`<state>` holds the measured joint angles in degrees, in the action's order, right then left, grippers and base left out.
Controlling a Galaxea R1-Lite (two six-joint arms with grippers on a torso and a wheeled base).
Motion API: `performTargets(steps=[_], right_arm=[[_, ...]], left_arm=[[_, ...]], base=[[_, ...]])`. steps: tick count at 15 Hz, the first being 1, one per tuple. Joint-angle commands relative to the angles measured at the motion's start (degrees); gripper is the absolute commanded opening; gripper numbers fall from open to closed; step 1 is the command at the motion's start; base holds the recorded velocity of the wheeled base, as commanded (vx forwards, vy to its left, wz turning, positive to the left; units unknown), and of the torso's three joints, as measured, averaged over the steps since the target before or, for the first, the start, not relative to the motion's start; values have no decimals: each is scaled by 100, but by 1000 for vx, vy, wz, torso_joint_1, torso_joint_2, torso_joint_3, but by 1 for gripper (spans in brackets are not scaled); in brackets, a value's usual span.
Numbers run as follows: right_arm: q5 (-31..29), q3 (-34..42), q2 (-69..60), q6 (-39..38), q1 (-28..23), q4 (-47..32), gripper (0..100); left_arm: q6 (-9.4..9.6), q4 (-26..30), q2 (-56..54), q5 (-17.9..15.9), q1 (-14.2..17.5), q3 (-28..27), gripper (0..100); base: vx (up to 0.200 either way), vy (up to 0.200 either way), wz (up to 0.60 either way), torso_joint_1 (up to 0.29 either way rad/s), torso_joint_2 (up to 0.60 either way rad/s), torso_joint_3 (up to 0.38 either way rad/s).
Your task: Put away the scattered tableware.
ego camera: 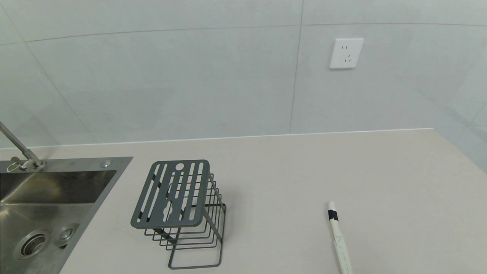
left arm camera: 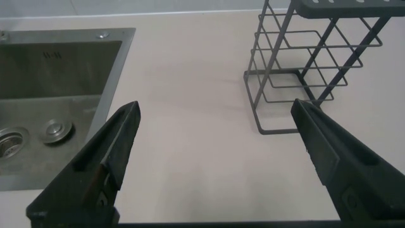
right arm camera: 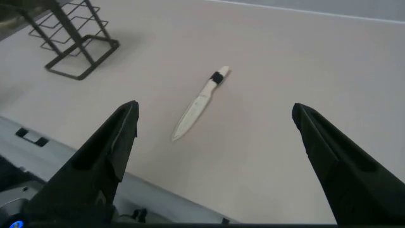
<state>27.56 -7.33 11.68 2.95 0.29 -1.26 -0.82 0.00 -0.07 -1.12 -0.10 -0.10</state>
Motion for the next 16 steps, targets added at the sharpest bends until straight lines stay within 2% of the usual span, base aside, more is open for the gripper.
performTargets(steps=[1,5,7,11,16], right_arm=[[170,-173,898,13,314,-15,100],[170,-217,2067,48,1201,117,100],[170,-199,2726,48,1878,679,100],[170,-217,3543,180,2001,1048,100],[170,-542,5116,804,2010,1620,100]], left_arm=[[3,0,7,-2,1,1,100],[11,0,7,-2,1,1,100],[11,0,7,-2,1,1,100],[3,0,7,-2,1,1,100],[3,0,7,-2,1,1,100]], base=[[0,0,0,0,0,0],[0,0,0,0,0,0],[0,0,0,0,0,0],[0,0,0,0,0,0],[0,0,0,0,0,0]])
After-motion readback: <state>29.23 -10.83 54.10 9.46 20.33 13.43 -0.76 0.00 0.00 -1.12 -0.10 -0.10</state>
